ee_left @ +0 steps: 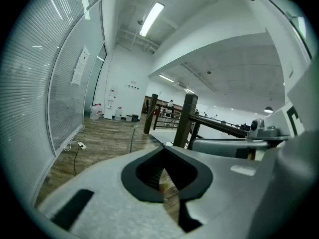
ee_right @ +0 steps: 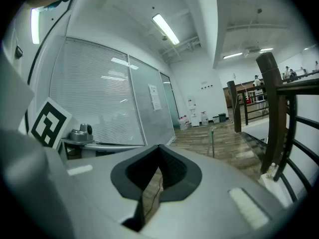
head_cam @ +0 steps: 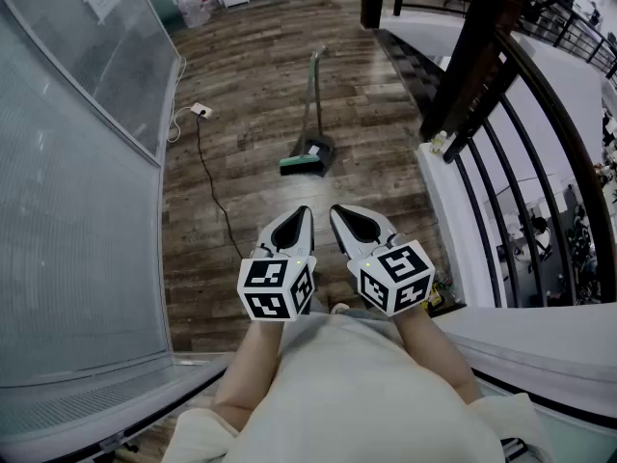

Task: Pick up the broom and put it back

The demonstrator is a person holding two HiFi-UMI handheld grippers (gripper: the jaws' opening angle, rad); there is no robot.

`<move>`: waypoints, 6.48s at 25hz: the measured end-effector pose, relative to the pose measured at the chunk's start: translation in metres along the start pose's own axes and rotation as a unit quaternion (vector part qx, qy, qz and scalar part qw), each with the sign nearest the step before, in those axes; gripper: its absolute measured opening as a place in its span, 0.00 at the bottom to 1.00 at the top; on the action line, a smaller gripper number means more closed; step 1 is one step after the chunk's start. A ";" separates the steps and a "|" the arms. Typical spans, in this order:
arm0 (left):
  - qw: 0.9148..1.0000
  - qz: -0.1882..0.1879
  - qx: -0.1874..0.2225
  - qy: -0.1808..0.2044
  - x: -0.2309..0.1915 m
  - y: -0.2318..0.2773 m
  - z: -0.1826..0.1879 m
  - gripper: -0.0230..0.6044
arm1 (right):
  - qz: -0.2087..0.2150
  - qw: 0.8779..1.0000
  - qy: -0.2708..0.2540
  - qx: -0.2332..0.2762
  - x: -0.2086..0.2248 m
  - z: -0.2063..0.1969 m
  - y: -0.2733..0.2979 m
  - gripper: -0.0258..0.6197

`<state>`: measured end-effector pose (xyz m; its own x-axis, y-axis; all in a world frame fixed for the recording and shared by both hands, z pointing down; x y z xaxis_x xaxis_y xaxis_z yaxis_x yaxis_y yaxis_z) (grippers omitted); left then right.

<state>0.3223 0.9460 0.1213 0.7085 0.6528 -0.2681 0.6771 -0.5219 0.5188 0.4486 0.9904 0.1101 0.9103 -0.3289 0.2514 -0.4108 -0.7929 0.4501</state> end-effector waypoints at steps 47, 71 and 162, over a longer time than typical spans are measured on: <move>1.000 0.001 -0.009 -0.011 -0.077 0.107 0.082 0.04 | 0.038 0.999 0.030 0.011 0.084 0.071 0.103 0.05; 0.999 -0.031 -0.019 -0.002 -0.220 0.181 0.169 0.04 | 0.001 0.999 0.042 0.017 0.113 0.158 0.257 0.05; 0.988 0.017 -0.155 0.014 -0.310 0.633 0.237 0.31 | 0.034 0.993 0.073 -0.086 0.472 0.239 0.447 0.05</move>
<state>0.5787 0.2828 0.3401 0.7212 0.6548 -0.2259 0.5563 -0.3532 0.7522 0.7073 0.3584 0.2251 0.8685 -0.2906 0.4017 -0.4846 -0.6684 0.5642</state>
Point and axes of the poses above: the fingertips, and each gripper's own axes: y forward along the fingers, x to its right, z out of its top, the point moved 8 cm from there along -y, backward along the fingers, and after that the axes turned 13 degrees about -x, right-handed, at the moved point
